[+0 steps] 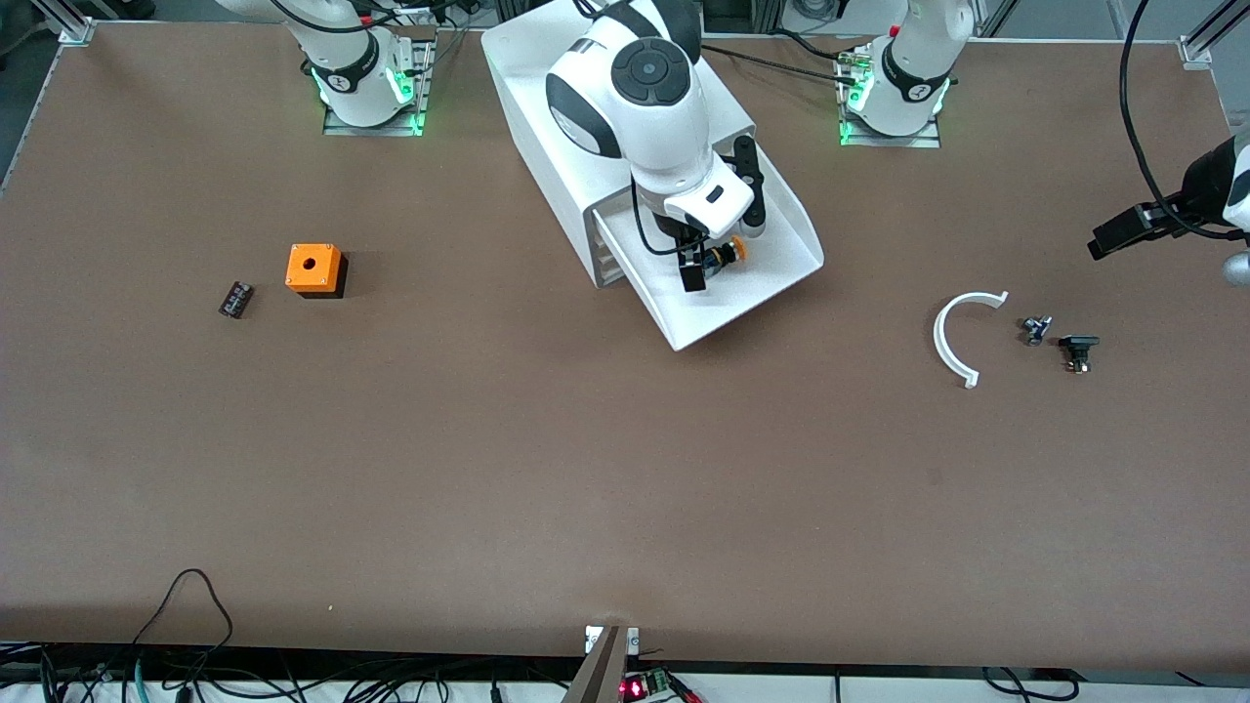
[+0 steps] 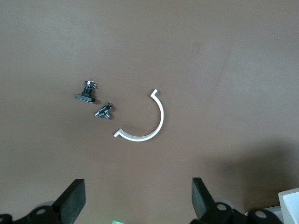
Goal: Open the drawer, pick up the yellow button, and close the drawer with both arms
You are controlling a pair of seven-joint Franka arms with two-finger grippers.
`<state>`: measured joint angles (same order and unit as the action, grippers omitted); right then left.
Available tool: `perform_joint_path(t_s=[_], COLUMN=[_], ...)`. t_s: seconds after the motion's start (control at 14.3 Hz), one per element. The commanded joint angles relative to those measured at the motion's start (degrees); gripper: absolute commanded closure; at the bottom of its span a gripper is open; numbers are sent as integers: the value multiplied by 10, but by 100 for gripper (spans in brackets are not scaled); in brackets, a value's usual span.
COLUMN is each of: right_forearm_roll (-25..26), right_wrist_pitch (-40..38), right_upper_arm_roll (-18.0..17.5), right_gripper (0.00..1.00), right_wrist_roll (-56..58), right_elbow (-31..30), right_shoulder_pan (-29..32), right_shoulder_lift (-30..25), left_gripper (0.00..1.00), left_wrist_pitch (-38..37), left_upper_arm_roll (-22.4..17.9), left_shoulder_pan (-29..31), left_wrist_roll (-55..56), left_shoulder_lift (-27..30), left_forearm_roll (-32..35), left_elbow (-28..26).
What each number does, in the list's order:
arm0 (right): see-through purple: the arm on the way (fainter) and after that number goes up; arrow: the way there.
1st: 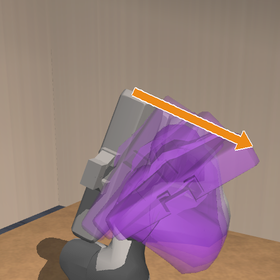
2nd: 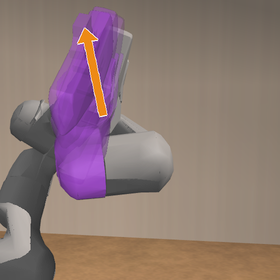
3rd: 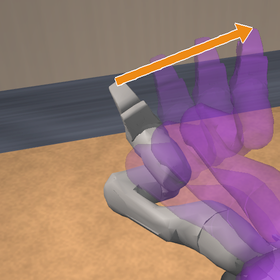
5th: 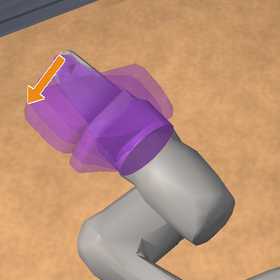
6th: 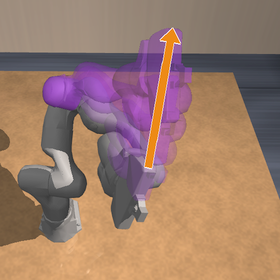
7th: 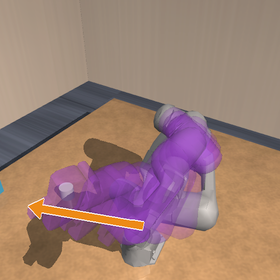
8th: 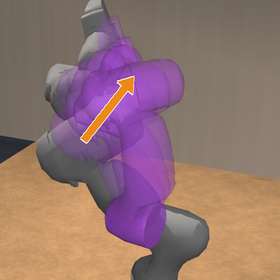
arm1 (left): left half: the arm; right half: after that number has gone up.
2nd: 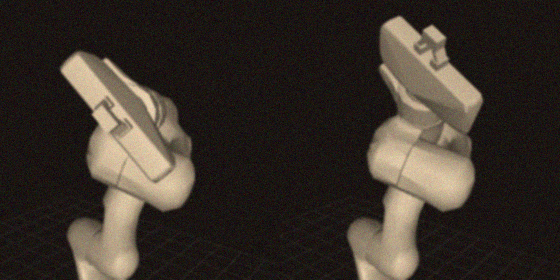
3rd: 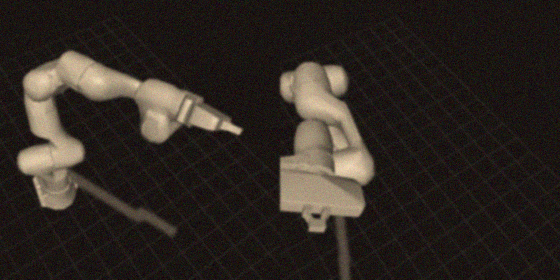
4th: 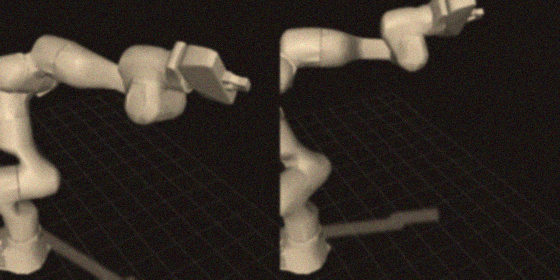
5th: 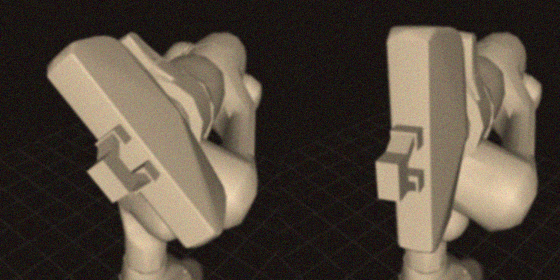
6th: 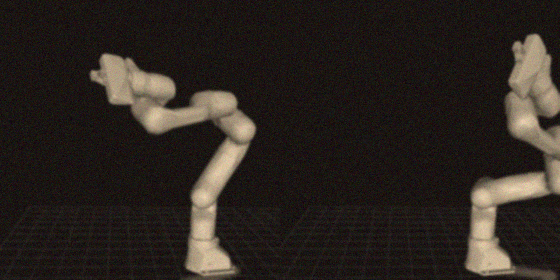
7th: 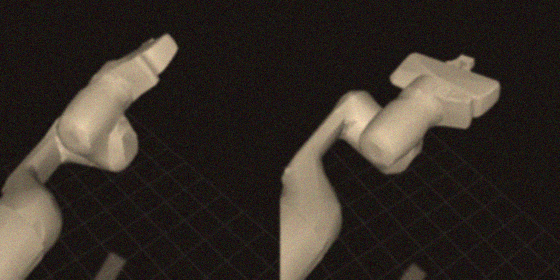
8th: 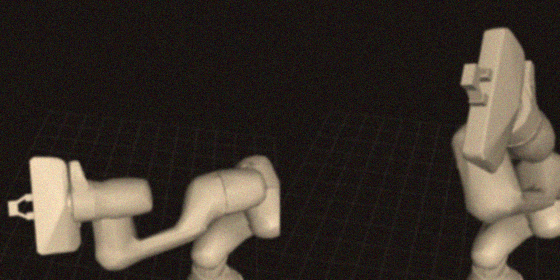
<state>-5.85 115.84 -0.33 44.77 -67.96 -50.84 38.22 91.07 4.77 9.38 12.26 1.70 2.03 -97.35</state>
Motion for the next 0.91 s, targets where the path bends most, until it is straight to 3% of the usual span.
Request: perform_joint_path(t_s=[0.0,0.49,0.84], right_forearm_roll=[5,5,22], right_wrist_pitch=[5,26,19], right_upper_arm_roll=[1,4,4], right_gripper=[0,1,27], right_wrist_roll=[8,8,8], right_elbow=[25,25,25], right_shoulder_pan=[-7,-22,-26], right_shoulder_lift=[22,34,34], left_gripper=[0,0,0], left_wrist_pitch=[2,3,3], left_upper_arm_roll=[5,8,9], left_shoulder_pan=[5,4,-1], left_wrist_roll=[-1,5,4], left_shoulder_lift=[1,-3,-5], left_forearm_roll=[5,12,14], left_elbow=[9,12,13])
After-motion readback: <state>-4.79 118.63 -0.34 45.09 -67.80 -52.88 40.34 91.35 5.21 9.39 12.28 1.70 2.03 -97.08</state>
